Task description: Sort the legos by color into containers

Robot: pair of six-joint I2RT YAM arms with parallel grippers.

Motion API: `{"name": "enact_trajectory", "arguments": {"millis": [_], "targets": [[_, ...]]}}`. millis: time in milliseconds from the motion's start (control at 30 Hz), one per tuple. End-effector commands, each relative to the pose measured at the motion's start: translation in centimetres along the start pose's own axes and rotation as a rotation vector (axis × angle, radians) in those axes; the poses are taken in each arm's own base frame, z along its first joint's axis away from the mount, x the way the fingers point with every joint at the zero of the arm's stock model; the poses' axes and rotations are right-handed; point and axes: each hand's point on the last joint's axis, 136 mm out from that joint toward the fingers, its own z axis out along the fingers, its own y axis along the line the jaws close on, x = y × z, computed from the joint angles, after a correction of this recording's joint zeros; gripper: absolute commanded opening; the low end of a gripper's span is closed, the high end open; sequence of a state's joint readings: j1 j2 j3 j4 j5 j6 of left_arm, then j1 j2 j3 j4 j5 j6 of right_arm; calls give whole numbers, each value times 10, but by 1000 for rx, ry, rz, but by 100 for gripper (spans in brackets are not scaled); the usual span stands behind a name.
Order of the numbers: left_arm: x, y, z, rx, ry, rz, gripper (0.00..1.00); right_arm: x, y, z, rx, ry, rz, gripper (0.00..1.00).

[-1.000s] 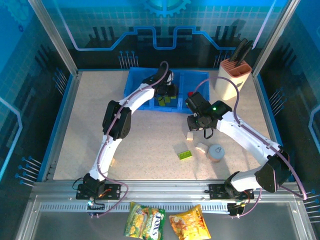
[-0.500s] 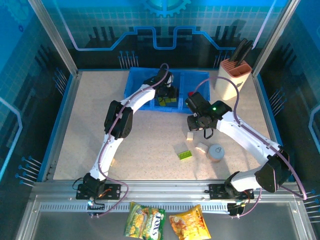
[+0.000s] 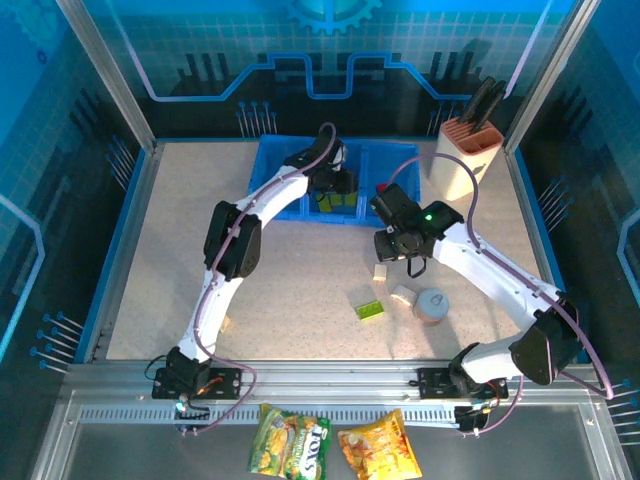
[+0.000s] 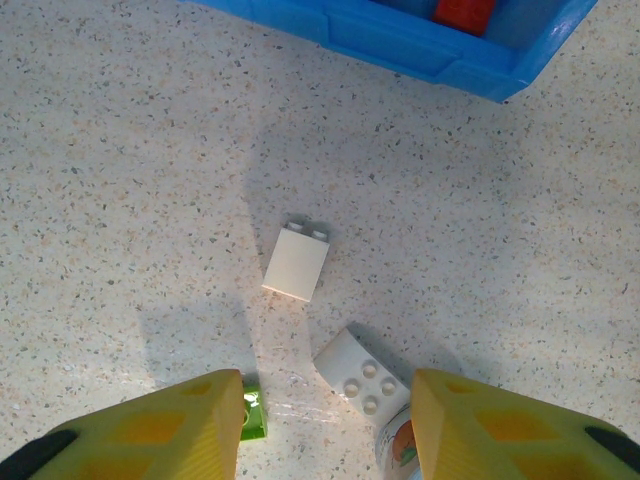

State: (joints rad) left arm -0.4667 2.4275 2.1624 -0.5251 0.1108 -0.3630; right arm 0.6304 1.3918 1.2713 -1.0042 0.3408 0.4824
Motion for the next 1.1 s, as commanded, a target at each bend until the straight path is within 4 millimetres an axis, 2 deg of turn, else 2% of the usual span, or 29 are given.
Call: {"name": "enact_trajectory", "arguments": {"millis": [0, 200, 467, 767, 1067], "targets": [[-13, -23, -49, 35, -35, 41, 46, 0, 6, 4, 4, 5, -9, 48], [3, -17, -80, 0, -17, 68, 45, 4, 11, 19, 0, 24, 17, 49], [34, 9, -118, -26, 23, 39, 46, 17, 15, 41, 9, 72, 46, 49], [60, 55, -175, -70, 51, -12, 46, 31, 22, 72, 11, 109, 127, 50], [81, 113, -236, -163, 62, -118, 47, 29, 25, 98, 51, 111, 162, 52]]}}
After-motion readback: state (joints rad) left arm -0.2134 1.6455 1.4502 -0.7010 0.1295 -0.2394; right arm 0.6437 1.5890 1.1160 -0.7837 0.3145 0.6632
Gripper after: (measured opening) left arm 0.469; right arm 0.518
